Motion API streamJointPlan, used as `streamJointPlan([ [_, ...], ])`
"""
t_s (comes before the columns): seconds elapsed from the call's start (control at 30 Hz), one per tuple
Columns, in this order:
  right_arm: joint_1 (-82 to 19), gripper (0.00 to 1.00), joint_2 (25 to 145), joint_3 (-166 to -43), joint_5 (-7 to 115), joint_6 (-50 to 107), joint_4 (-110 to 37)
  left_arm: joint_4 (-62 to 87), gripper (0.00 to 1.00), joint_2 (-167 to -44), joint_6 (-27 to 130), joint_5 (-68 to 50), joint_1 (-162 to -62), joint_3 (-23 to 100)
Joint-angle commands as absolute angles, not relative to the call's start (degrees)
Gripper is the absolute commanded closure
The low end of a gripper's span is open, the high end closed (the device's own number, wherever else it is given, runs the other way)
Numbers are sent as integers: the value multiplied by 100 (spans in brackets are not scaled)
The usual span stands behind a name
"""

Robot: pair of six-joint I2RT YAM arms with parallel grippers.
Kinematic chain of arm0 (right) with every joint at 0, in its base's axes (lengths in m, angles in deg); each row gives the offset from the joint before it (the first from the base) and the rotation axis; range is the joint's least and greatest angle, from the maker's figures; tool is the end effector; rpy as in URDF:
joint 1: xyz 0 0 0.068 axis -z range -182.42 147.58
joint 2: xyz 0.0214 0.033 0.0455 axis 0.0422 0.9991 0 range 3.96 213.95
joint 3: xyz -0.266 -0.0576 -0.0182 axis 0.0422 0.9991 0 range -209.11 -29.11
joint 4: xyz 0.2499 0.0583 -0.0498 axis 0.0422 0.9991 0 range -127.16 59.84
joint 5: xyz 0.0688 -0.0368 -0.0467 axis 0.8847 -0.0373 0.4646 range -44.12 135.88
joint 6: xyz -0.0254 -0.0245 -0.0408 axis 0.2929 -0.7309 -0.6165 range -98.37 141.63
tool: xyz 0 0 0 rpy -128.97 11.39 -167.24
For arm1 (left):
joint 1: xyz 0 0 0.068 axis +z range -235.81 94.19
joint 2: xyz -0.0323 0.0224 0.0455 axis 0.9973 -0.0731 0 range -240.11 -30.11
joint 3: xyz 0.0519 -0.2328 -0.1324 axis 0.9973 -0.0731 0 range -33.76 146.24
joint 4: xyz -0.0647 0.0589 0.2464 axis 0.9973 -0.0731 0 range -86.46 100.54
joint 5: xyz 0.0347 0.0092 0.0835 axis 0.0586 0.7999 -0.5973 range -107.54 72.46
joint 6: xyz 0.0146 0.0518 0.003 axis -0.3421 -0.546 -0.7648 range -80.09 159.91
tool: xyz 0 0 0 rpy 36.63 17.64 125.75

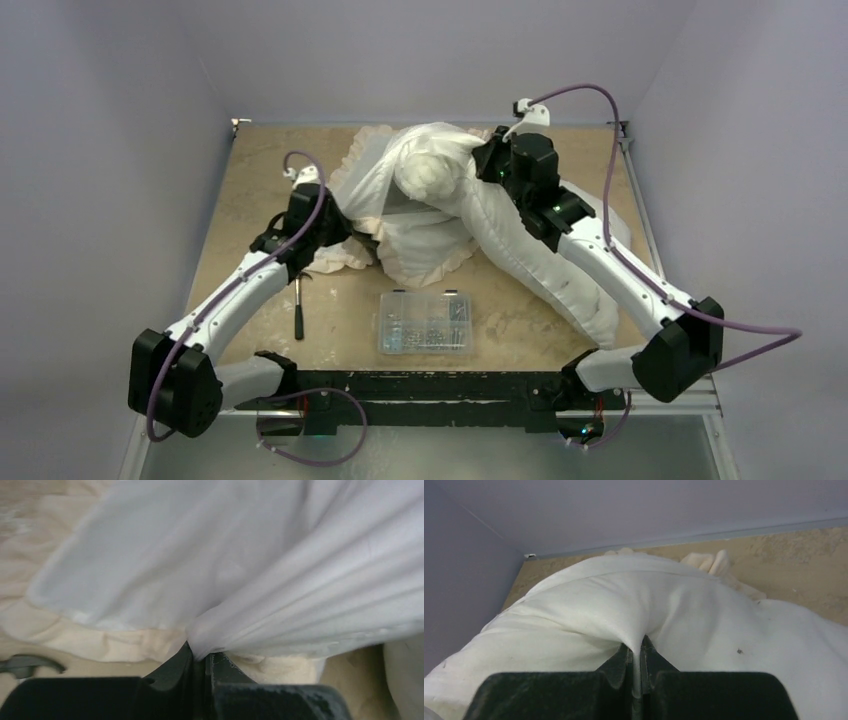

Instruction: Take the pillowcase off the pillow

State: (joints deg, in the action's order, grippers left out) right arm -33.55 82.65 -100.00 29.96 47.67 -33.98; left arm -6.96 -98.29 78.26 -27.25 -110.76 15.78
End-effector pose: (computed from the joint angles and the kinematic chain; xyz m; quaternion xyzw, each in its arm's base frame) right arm 0.2835 0.1599 0.3779 0.0540 0.7673 0.2076 0.6044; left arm 0.2394 -0.1049 0.2728 -0.1417 0.8778 -0.1725 0.4238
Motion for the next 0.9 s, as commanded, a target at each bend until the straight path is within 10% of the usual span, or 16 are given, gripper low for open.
streamJointPlan([
  [0.0, -3174, 100, 7604, -10038, 2790, 4271, -4158, -1046, 100, -9566, 7762, -2862, -9769, 1243],
  [0.87, -3171, 100, 5583, -10199, 5930, 3043, -4516, -836, 100, -11692, 7228, -2582, -8409, 2471],
])
